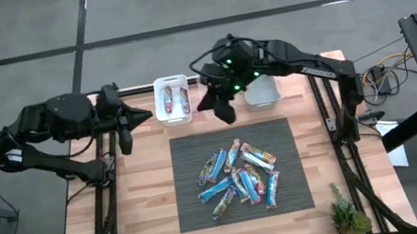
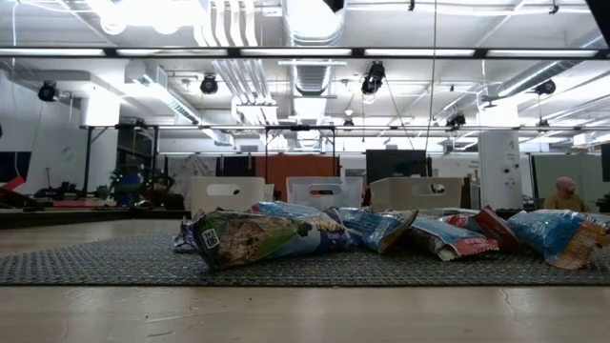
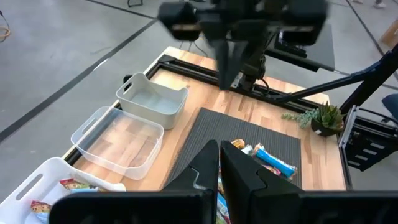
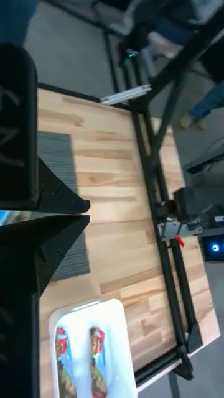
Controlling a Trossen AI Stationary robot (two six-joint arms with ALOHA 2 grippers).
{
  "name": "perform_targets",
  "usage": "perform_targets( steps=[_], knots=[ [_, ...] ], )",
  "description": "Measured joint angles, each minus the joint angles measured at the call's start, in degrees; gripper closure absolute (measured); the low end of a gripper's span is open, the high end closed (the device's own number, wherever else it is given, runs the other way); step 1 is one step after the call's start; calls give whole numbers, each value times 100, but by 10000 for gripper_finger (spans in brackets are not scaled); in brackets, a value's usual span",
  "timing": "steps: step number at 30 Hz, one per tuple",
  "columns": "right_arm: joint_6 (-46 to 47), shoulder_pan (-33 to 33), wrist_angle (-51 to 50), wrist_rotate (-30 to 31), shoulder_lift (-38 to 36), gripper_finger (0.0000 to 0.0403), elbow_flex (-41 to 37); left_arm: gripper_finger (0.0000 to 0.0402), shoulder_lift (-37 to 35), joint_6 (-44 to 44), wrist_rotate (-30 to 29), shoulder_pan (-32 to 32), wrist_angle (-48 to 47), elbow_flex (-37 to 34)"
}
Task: Pick and place Granola Bars by type
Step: Put the blue granola bar into the transparent bin
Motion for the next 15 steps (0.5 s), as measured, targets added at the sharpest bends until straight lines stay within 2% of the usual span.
perform_targets(
  steps=[7, 15],
  knots=[
    [-473, 227, -734, 260, -302, 394, -4, 401, 119, 157, 0, 1, 13, 0],
    [-687, 335, -975, 261, -500, 394, -7, 401, 261, 38, 165, 2, 44, 0]
  ],
)
